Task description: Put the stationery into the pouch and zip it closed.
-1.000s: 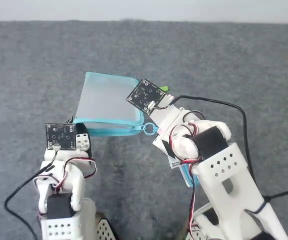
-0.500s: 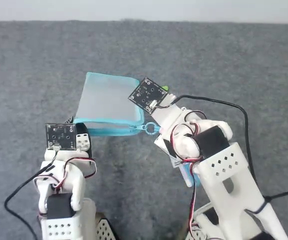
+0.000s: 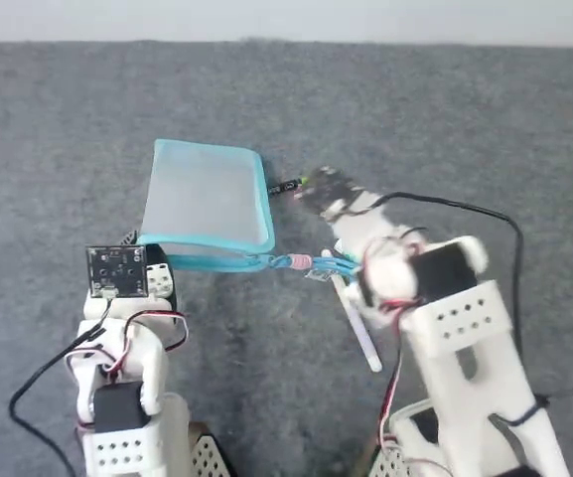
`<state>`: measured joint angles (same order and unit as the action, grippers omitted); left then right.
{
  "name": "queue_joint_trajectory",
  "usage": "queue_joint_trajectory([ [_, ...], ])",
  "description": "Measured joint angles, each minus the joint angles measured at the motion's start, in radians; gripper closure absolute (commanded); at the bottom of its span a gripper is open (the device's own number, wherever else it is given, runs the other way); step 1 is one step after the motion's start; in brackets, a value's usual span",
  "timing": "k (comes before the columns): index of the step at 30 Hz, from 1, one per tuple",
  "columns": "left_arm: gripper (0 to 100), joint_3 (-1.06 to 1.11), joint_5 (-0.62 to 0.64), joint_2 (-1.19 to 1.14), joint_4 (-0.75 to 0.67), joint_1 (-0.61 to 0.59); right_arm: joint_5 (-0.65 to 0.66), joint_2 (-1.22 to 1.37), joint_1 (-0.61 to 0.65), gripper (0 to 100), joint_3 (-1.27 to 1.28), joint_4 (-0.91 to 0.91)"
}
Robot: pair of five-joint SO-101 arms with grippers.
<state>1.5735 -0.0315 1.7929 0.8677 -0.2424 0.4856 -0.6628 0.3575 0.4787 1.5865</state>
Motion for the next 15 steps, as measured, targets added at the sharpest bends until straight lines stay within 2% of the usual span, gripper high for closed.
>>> queue_joint_trajectory([
  [6, 99, 0.000, 0.000, 0.000, -0.009, -0.029, 0.176, 0.080, -0.249, 69.9, 0.000, 0.002],
  [10, 99, 0.000, 0.000, 0.000, -0.009, -0.029, 0.256, 0.216, -0.293, 69.9, 0.029, -0.009],
  [15, 99, 0.000, 0.000, 0.000, -0.009, -0.029, 0.275, 0.405, -0.333, 69.9, 0.074, -0.175],
])
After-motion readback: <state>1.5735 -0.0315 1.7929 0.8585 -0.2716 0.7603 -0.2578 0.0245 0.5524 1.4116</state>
